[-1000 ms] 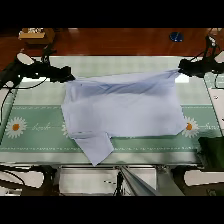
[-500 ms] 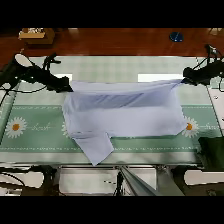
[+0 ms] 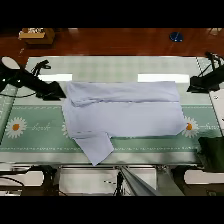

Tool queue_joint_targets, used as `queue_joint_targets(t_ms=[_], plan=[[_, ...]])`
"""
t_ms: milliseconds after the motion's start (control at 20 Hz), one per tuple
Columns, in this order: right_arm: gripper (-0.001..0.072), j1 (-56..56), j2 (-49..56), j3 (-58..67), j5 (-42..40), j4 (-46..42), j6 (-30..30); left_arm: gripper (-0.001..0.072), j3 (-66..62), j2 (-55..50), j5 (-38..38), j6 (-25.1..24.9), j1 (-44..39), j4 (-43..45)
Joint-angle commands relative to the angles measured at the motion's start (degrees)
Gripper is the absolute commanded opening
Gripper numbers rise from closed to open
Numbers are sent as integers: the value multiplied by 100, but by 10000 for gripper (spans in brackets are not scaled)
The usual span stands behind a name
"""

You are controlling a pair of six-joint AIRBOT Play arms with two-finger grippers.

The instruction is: Fold the shirts.

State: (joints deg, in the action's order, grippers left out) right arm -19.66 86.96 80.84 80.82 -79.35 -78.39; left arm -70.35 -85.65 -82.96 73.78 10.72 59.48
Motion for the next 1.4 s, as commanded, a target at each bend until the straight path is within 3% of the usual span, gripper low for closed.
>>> queue_joint_targets(t_ms=[0, 50, 150, 450, 850, 1200, 1250, 1350], plan=[[428, -494, -647, -850, 428, -210, 74, 468, 1405, 1012, -199, -269, 623, 98], [498, -664, -874, -1237, 358, -9, 166, 468, 1996, 1349, -81, -289, 782, 7], [543, -979, -1279, -1904, 238, 710, 518, 469, 3018, 1891, -72, -621, 1080, -396], [541, -1207, -1840, -2428, -11, 1333, 588, 474, 4288, 2247, 20, -1161, 1303, -837], [541, -1204, -1884, -2430, 37, 1458, 584, 490, 4579, 2210, 1198, -1158, 667, -1211], [541, -1204, -1886, -2430, 35, 1458, 560, 486, 4579, 1274, 1611, -1161, -203, -1722], [541, -1204, -1886, -2428, 37, 1458, 551, 445, 4579, 1147, 1696, -1161, -302, -1847], [542, -1207, -1884, -2428, 39, 1447, 540, 109, 4577, 981, 1744, -1161, -396, -1921]])
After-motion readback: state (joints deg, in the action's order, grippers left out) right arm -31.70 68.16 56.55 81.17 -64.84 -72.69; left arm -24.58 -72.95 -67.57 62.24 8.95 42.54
